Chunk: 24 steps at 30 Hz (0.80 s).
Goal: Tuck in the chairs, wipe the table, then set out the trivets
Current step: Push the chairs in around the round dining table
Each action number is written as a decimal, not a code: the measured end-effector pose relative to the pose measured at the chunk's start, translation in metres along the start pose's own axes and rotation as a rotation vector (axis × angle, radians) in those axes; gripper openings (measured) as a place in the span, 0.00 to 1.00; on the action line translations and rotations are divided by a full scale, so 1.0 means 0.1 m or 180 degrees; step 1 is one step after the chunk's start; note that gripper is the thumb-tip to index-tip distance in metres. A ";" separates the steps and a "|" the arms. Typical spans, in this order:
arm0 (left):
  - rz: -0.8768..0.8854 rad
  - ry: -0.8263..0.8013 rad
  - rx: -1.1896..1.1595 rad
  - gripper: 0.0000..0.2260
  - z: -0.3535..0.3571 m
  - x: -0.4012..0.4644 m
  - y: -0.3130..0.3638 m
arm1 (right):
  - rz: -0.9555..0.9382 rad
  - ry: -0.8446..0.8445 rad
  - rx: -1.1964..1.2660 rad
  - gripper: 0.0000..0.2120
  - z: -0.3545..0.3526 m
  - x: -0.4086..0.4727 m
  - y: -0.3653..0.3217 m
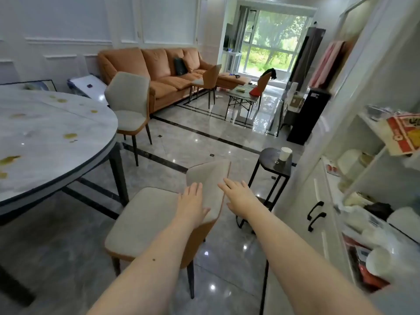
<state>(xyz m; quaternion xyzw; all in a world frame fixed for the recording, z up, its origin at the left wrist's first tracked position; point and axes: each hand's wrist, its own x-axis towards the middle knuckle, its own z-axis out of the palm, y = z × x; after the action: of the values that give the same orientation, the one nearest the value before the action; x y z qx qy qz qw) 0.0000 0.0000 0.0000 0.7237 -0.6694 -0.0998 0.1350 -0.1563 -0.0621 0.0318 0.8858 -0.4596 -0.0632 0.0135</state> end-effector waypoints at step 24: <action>-0.1594 -0.0942 -0.0252 0.24 1.04 1.59 0.46 | -0.1418 -0.0684 -0.0531 0.26 0.94 2.01 1.15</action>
<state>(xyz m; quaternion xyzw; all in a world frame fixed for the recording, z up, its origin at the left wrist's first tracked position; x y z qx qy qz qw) -0.0642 -0.1681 -0.0776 0.8381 -0.4780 -0.2605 0.0353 -0.1472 -0.2890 -0.0718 0.9492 -0.2452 -0.1961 0.0233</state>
